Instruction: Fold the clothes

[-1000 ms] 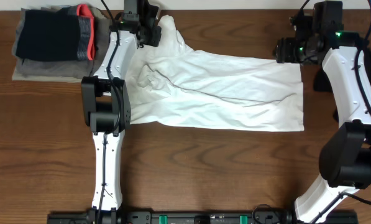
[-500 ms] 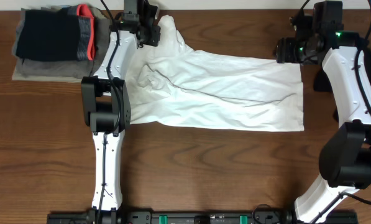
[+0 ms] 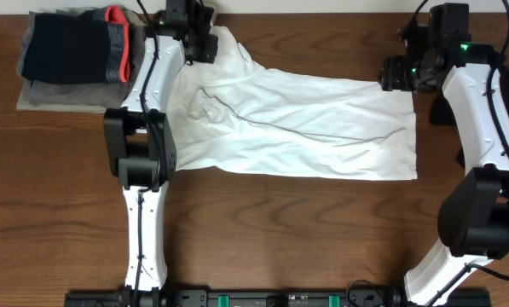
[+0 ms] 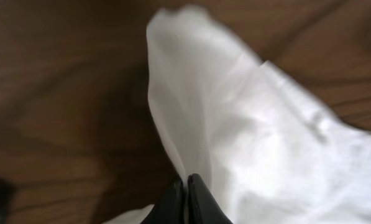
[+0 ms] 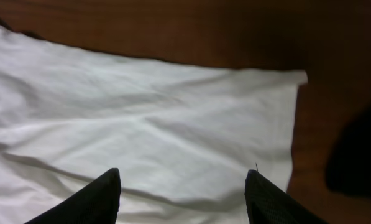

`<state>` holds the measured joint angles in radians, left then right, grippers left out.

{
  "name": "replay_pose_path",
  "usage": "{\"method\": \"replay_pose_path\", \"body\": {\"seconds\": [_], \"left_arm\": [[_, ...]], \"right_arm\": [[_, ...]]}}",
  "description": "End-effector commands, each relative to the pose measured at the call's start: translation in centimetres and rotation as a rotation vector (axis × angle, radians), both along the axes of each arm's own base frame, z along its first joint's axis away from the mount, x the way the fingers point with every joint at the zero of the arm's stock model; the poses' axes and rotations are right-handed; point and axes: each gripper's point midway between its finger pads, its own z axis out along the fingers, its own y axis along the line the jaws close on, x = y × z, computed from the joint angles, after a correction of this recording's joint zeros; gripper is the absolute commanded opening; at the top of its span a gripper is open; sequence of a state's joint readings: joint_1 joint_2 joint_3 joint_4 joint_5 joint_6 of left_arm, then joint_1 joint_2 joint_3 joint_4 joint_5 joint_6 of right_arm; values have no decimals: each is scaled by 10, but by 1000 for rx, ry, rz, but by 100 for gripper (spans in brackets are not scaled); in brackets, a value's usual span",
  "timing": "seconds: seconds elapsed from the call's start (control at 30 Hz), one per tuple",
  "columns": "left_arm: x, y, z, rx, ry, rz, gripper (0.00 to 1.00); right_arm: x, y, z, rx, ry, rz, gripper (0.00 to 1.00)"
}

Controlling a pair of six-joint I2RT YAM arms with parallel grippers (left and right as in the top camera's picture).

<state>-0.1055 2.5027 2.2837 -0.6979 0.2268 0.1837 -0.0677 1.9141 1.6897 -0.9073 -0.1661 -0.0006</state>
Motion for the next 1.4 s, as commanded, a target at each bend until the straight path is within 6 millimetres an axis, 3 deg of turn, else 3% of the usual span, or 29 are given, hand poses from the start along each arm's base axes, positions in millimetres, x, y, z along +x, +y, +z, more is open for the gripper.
{"method": "replay_pose_path", "body": {"seconds": [0.0, 0.17, 0.5, 0.73, 0.93, 1.07, 1.23, 1.37], "left_arm": [[3, 4, 45, 1, -75, 11, 6], [2, 4, 44, 1, -73, 11, 6], [2, 4, 44, 2, -72, 10, 6], [2, 4, 44, 2, -72, 10, 6], [2, 4, 44, 2, -72, 10, 6], [2, 4, 44, 2, -73, 10, 6], [3, 10, 43, 34, -76, 24, 6], [2, 10, 45, 36, -74, 26, 6]], "right_arm": [[-1, -26, -6, -17, 30, -83, 62], [2, -46, -40, -14, 91, -122, 61], [48, -66, -114, 17, 49, -219, 58], [71, -69, -137, 18, -11, -230, 57], [83, -69, -140, 17, -55, -224, 57], [84, -68, -139, 17, -61, -222, 40], [85, -67, -134, 21, -68, -220, 9], [84, -68, -123, 21, -77, -221, 1]]}}
